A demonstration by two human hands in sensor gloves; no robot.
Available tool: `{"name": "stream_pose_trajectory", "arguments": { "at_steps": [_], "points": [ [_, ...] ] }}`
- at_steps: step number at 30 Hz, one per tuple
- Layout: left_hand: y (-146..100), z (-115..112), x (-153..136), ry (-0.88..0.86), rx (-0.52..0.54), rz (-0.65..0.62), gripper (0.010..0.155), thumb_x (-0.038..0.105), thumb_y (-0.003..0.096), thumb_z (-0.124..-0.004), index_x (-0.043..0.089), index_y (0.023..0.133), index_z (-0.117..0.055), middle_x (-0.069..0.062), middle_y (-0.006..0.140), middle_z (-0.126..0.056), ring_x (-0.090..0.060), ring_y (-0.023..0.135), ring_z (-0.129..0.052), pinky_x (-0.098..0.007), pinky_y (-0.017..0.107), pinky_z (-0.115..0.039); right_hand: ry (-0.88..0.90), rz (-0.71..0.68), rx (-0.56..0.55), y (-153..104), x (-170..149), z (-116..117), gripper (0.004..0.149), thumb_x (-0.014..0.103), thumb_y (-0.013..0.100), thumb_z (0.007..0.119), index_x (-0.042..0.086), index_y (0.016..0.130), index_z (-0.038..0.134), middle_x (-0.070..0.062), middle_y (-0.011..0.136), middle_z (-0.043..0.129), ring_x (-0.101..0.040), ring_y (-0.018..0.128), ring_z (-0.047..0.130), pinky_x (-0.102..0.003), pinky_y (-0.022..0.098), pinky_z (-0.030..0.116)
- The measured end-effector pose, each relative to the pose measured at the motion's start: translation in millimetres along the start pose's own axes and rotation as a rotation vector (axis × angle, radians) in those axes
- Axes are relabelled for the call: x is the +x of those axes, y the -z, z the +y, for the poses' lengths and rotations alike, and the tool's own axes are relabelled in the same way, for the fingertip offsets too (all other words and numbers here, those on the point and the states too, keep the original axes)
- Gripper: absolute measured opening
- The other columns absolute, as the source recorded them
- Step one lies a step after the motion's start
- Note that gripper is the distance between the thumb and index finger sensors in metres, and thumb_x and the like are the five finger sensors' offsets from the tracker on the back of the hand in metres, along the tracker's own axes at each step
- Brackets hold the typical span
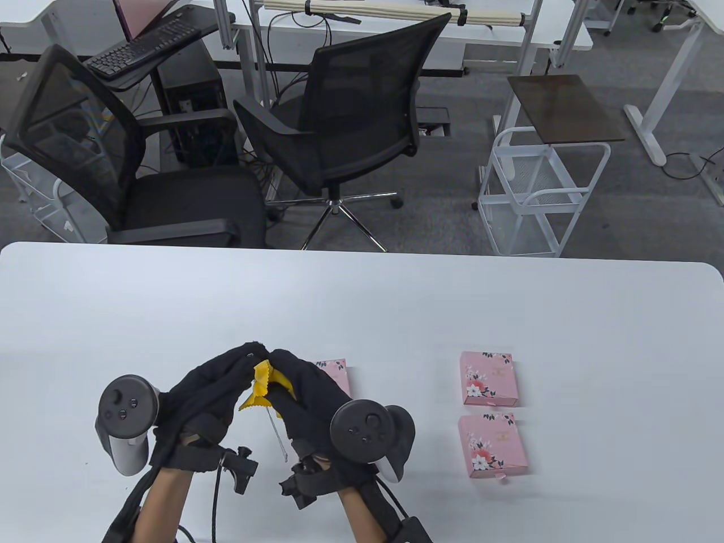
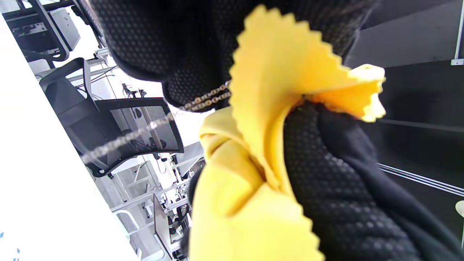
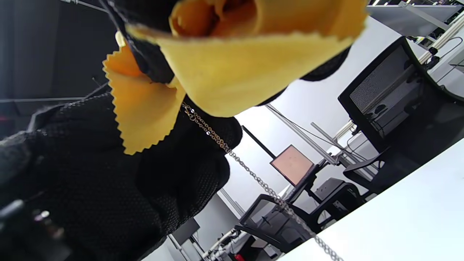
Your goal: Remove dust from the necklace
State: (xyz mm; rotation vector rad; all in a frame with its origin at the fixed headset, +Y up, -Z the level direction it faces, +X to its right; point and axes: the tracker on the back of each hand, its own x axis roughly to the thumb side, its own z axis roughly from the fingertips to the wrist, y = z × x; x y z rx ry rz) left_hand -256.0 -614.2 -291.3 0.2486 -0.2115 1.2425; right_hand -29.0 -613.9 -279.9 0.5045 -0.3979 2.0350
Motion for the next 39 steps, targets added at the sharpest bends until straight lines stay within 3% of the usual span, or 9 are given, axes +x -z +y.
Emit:
{"name": "stream_pose_trajectory", "arguments": {
  "at_steps": [6, 16, 26, 33, 39],
  "points": [
    [-1, -4, -2, 0.004, 0.018, 0.017, 0.040, 0.047, 0.0573, -0.084, 0.025, 0.089, -0.092, -0.002, 0.082, -0.106, -0.026, 0.077, -0.098, -0.046, 0.055, -0.085, 0.006, 0.021, -0.048, -4, -4, 8, 0.049, 0.029, 0.062, 0.080, 0.013, 0.106, 0.067, -0.019, 0.095, 0.080, -0.039, 0.073, 0.090, -0.053, 0.059, 0.076],
    [-7, -9, 7, -0.035, 0.053, 0.010, 0.040, 0.047, 0.0565, -0.085, 0.023, 0.088, -0.092, -0.003, 0.082, -0.105, -0.027, 0.076, -0.100, -0.046, 0.052, -0.088, -0.222, -0.060, -0.238, -17, 15, 13, 0.048, 0.030, 0.061, 0.082, 0.010, 0.103, 0.070, -0.019, 0.091, 0.084, -0.039, 0.070, 0.093, -0.052, 0.057, 0.078],
    [-13, -21, 17, 0.006, 0.045, 0.001, 0.042, 0.044, 0.0558, -0.087, 0.020, 0.089, -0.089, -0.009, 0.088, -0.099, -0.034, 0.080, -0.095, -0.049, 0.056, -0.086, -0.408, -0.115, -0.274, -20, 20, 18, 0.061, 0.037, 0.056, 0.088, 0.001, 0.102, 0.068, -0.023, 0.092, 0.083, -0.042, 0.072, 0.092, -0.055, 0.057, 0.077],
    [-16, -27, 23, 0.033, 0.013, -0.030, 0.042, 0.044, 0.0552, -0.087, 0.020, 0.089, -0.088, -0.011, 0.092, -0.097, -0.037, 0.084, -0.093, -0.052, 0.059, -0.084, -0.368, -0.091, -0.323, -19, 15, 10, 0.052, 0.035, 0.054, 0.090, 0.005, 0.093, 0.074, -0.018, 0.085, 0.088, -0.038, 0.065, 0.095, -0.052, 0.055, 0.079],
    [-18, -28, 26, 0.107, 0.057, -0.043, 0.042, 0.044, 0.0552, -0.087, 0.019, 0.088, -0.090, -0.014, 0.096, -0.093, -0.038, 0.087, -0.090, -0.053, 0.060, -0.082, -0.330, -0.057, -0.313, -18, 13, 10, 0.043, 0.034, 0.058, 0.088, 0.008, 0.090, 0.077, -0.016, 0.083, 0.089, -0.036, 0.064, 0.095, -0.052, 0.055, 0.079]
  ]
}}
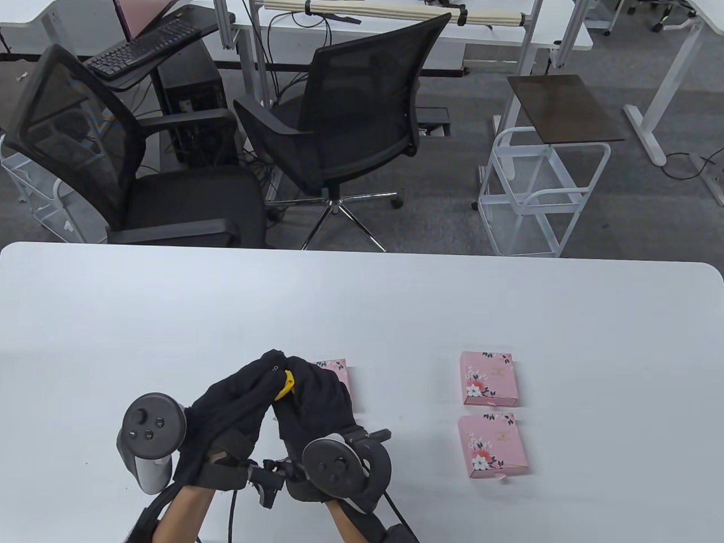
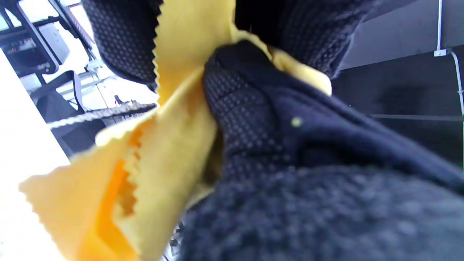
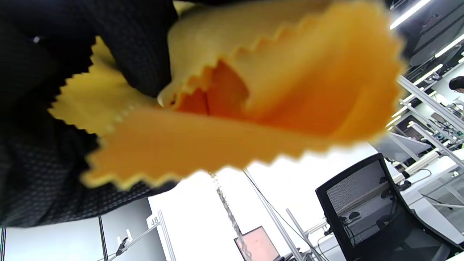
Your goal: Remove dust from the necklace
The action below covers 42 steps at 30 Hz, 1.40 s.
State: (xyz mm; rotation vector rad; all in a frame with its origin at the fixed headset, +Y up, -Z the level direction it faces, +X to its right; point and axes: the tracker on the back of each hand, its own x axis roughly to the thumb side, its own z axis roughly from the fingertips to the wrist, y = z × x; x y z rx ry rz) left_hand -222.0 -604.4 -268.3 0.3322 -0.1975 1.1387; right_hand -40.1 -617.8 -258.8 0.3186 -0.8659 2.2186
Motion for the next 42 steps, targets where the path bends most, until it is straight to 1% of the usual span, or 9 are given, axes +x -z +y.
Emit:
{"name": "stream_pose_trajectory", "arguments": {
  "at_steps": [7, 14, 19, 22, 26, 29, 33, 37, 42],
  "points": [
    [1, 4, -1, 0.066, 0.044, -0.034, 0.040, 0.044, 0.0547, -0.087, 0.020, 0.085, -0.094, -0.010, 0.093, -0.097, -0.035, 0.085, -0.093, -0.050, 0.059, -0.084, 0.000, 0.002, 0.069, 0, 3, 4, 0.045, 0.033, 0.062, 0.081, 0.002, 0.095, 0.074, -0.019, 0.085, 0.088, -0.038, 0.065, 0.096, -0.054, 0.055, 0.079],
    [0, 4, 1, 0.079, 0.060, -0.069, 0.038, 0.044, 0.0547, -0.087, 0.022, 0.084, -0.095, -0.008, 0.093, -0.098, -0.033, 0.085, -0.094, -0.049, 0.059, -0.084, 0.002, -0.008, 0.149, 3, 3, 5, 0.045, 0.033, 0.065, 0.072, -0.001, 0.094, 0.073, -0.018, 0.076, 0.092, -0.033, 0.054, 0.099, -0.050, 0.050, 0.082],
    [0, 5, 0, 0.069, 0.059, -0.068, 0.038, 0.044, 0.0548, -0.087, 0.024, 0.085, -0.095, -0.005, 0.094, -0.097, -0.030, 0.087, -0.093, -0.049, 0.060, -0.083, 0.027, -0.015, 0.172, 4, 3, 4, 0.044, 0.027, 0.062, 0.078, 0.001, 0.097, 0.072, -0.020, 0.082, 0.090, -0.036, 0.061, 0.097, -0.052, 0.053, 0.080],
    [0, 8, 1, 0.056, 0.064, -0.074, 0.038, 0.045, 0.0548, -0.086, 0.024, 0.085, -0.095, -0.005, 0.094, -0.098, -0.030, 0.087, -0.093, -0.049, 0.060, -0.083, 0.028, -0.009, 0.162, 5, 2, 4, 0.044, 0.028, 0.060, 0.082, 0.004, 0.095, 0.074, -0.018, 0.080, 0.092, -0.034, 0.058, 0.098, -0.051, 0.053, 0.081],
    [-1, 8, 2, 0.044, 0.062, -0.082, 0.038, 0.046, 0.0550, -0.086, 0.025, 0.085, -0.095, -0.004, 0.093, -0.098, -0.028, 0.087, -0.094, -0.049, 0.060, -0.082, 0.052, 0.012, 0.178, 5, -2, 7, 0.042, 0.034, 0.063, 0.077, 0.003, 0.091, 0.078, -0.015, 0.072, 0.095, -0.031, 0.051, 0.099, -0.050, 0.050, 0.082],
    [0, 7, 1, 0.045, 0.057, -0.084, 0.038, 0.045, 0.0552, -0.086, 0.025, 0.085, -0.095, -0.004, 0.093, -0.099, -0.028, 0.086, -0.094, -0.049, 0.060, -0.083, 0.051, -0.001, 0.224, 5, -1, 8, 0.041, 0.031, 0.063, 0.076, 0.002, 0.093, 0.076, -0.018, 0.076, 0.094, -0.033, 0.055, 0.099, -0.051, 0.052, 0.081],
    [0, 8, 2, 0.048, 0.063, -0.084, 0.037, 0.046, 0.0553, -0.086, 0.025, 0.085, -0.095, -0.003, 0.093, -0.099, -0.027, 0.086, -0.094, -0.048, 0.060, -0.082, 0.017, -0.021, 0.219, 5, 0, 9, 0.042, 0.028, 0.061, 0.082, 0.005, 0.095, 0.074, -0.019, 0.081, 0.091, -0.034, 0.060, 0.098, -0.052, 0.054, 0.079],
    [-1, 9, 3, 0.029, 0.059, -0.092, 0.037, 0.046, 0.0554, -0.085, 0.025, 0.085, -0.095, -0.003, 0.092, -0.099, -0.027, 0.085, -0.095, -0.048, 0.060, -0.082, 0.035, 0.007, 0.189, 3, -1, 10, 0.043, 0.032, 0.058, 0.087, 0.007, 0.091, 0.078, -0.015, 0.075, 0.095, -0.031, 0.054, 0.099, -0.050, 0.052, 0.081],
    [-2, 9, 6, 0.025, 0.056, -0.106, 0.037, 0.046, 0.0554, -0.085, 0.026, 0.085, -0.095, -0.003, 0.091, -0.100, -0.026, 0.085, -0.095, -0.048, 0.060, -0.082, 0.046, 0.017, 0.214, 3, -4, 13, 0.040, 0.033, 0.062, 0.080, 0.005, 0.091, 0.079, -0.016, 0.074, 0.095, -0.032, 0.052, 0.100, -0.051, 0.052, 0.081]
  ]
}}
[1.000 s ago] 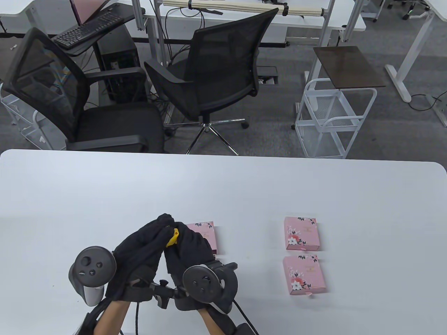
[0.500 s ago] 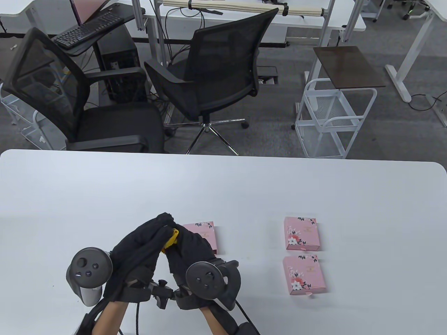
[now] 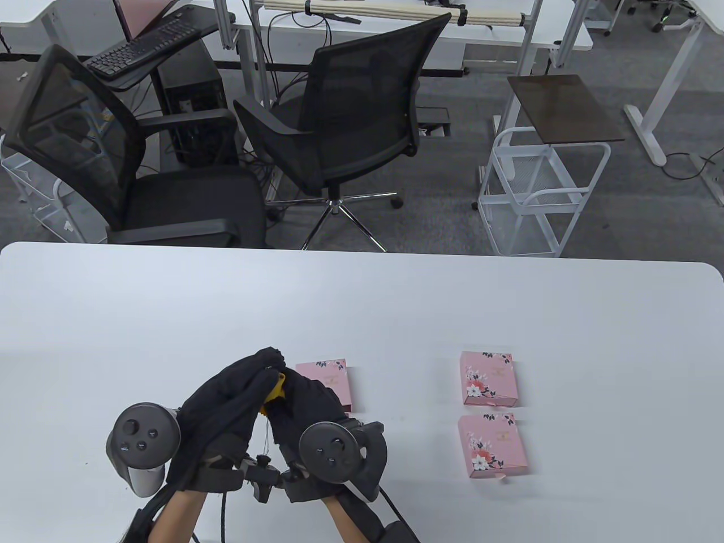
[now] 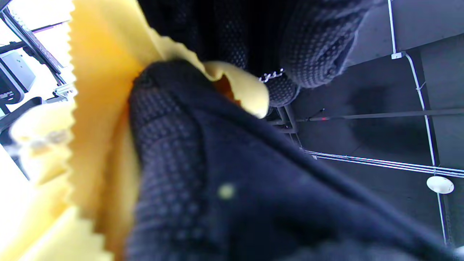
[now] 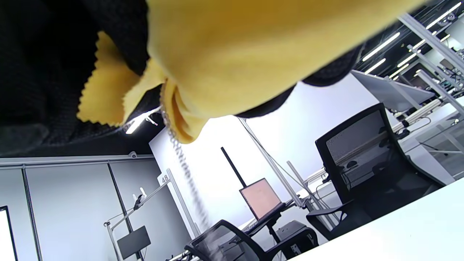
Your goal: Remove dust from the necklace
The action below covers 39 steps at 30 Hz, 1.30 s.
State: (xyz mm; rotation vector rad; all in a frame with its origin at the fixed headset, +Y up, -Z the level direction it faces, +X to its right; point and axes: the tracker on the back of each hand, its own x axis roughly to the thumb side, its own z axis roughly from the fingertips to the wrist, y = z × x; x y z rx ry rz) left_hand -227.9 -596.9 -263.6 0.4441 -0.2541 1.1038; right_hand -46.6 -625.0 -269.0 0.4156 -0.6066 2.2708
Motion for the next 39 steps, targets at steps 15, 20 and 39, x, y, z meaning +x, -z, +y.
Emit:
{"name": "stream_pose_trajectory", "arguments": {
  "at_steps": [15, 20, 39],
  "points": [
    [-1, 5, 6, -0.059, 0.007, -0.027, 0.037, 0.047, 0.0558, -0.085, 0.026, 0.086, -0.094, -0.002, 0.090, -0.100, -0.025, 0.084, -0.096, -0.047, 0.060, -0.083, -0.031, 0.023, 0.071, 1, -6, 8, 0.039, 0.033, 0.062, 0.083, 0.008, 0.092, 0.080, -0.016, 0.078, 0.095, -0.034, 0.058, 0.099, -0.053, 0.055, 0.079],
    [-1, 6, 5, -0.064, 0.006, -0.024, 0.037, 0.047, 0.0558, -0.085, 0.026, 0.086, -0.094, -0.002, 0.090, -0.101, -0.025, 0.083, -0.096, -0.047, 0.059, -0.083, -0.023, 0.019, 0.089, 1, -6, 10, 0.038, 0.027, 0.062, 0.083, 0.008, 0.095, 0.078, -0.019, 0.082, 0.093, -0.037, 0.062, 0.097, -0.054, 0.056, 0.077],
    [1, 18, 4, -0.075, 0.047, -0.044, 0.037, 0.047, 0.0549, -0.085, 0.028, 0.084, -0.095, 0.000, 0.086, -0.103, -0.022, 0.078, -0.099, -0.044, 0.056, -0.085, 0.002, 0.073, 0.215, 2, -18, 22, 0.038, 0.032, 0.062, 0.080, 0.008, 0.092, 0.080, -0.015, 0.074, 0.095, -0.032, 0.054, 0.098, -0.052, 0.054, 0.079]
  ]
}}
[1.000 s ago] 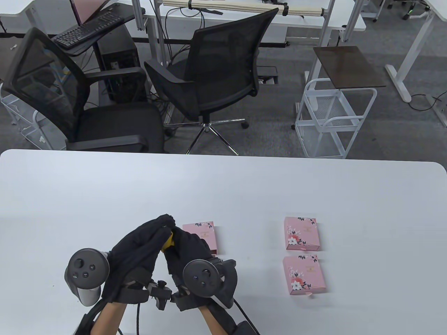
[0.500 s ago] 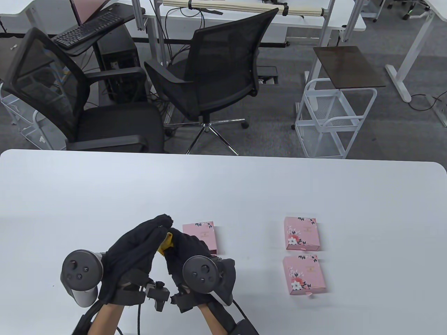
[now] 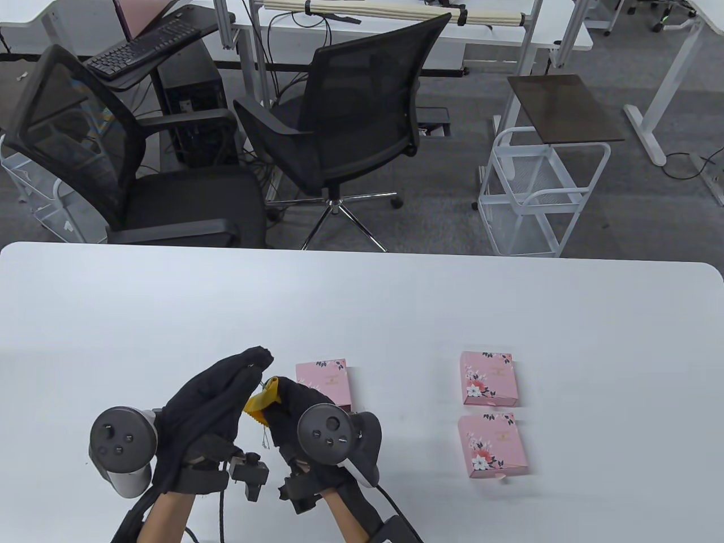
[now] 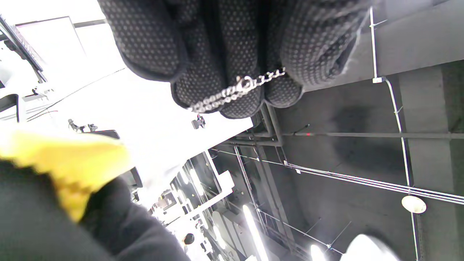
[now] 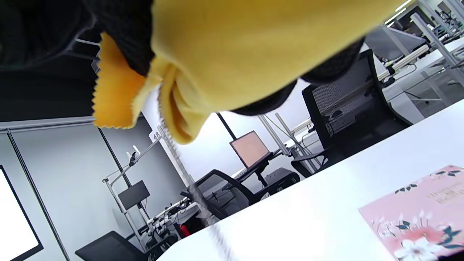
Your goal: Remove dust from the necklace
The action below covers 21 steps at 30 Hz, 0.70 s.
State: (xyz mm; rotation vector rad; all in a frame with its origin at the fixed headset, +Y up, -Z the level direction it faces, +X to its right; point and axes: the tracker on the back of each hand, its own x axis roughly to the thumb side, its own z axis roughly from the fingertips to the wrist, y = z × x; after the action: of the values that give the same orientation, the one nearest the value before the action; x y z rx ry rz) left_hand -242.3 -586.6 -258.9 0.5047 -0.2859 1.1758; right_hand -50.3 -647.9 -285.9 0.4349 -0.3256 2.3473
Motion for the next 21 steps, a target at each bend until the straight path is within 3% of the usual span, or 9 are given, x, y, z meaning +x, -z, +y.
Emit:
{"name": "stream_pose_trajectory", "arguments": {
  "at_steps": [4, 10, 15, 21],
  "points": [
    [1, 1, -2, 0.003, -0.002, 0.007, 0.037, 0.047, 0.0550, -0.085, 0.028, 0.084, -0.095, 0.000, 0.086, -0.103, -0.022, 0.079, -0.099, -0.044, 0.056, -0.085, -0.051, -0.018, 0.021, 1, 0, 3, 0.039, 0.028, 0.063, 0.080, 0.010, 0.097, 0.076, -0.017, 0.082, 0.092, -0.035, 0.062, 0.097, -0.054, 0.056, 0.077],
    [0, 2, 0, -0.017, 0.004, 0.004, 0.036, 0.047, 0.0552, -0.085, 0.028, 0.084, -0.095, 0.000, 0.086, -0.103, -0.022, 0.078, -0.099, -0.043, 0.056, -0.085, -0.069, 0.034, 0.053, 2, -6, 9, 0.039, 0.035, 0.063, 0.079, 0.009, 0.091, 0.081, -0.014, 0.072, 0.096, -0.031, 0.052, 0.099, -0.052, 0.053, 0.079],
    [0, 5, 3, -0.028, 0.012, -0.011, 0.036, 0.047, 0.0551, -0.085, 0.028, 0.084, -0.095, 0.000, 0.086, -0.103, -0.021, 0.078, -0.099, -0.043, 0.056, -0.085, -0.127, 0.033, 0.109, 4, -11, 17, 0.038, 0.029, 0.063, 0.081, 0.011, 0.096, 0.077, -0.017, 0.083, 0.092, -0.036, 0.062, 0.097, -0.054, 0.056, 0.077],
    [-1, 8, 5, -0.048, 0.028, -0.033, 0.036, 0.047, 0.0551, -0.085, 0.028, 0.084, -0.095, 0.000, 0.086, -0.103, -0.021, 0.078, -0.099, -0.043, 0.056, -0.085, -0.172, 0.038, 0.105, 2, -15, 26, 0.038, 0.037, 0.063, 0.080, 0.011, 0.090, 0.081, -0.013, 0.072, 0.096, -0.031, 0.053, 0.098, -0.051, 0.052, 0.079]
  ]
}}
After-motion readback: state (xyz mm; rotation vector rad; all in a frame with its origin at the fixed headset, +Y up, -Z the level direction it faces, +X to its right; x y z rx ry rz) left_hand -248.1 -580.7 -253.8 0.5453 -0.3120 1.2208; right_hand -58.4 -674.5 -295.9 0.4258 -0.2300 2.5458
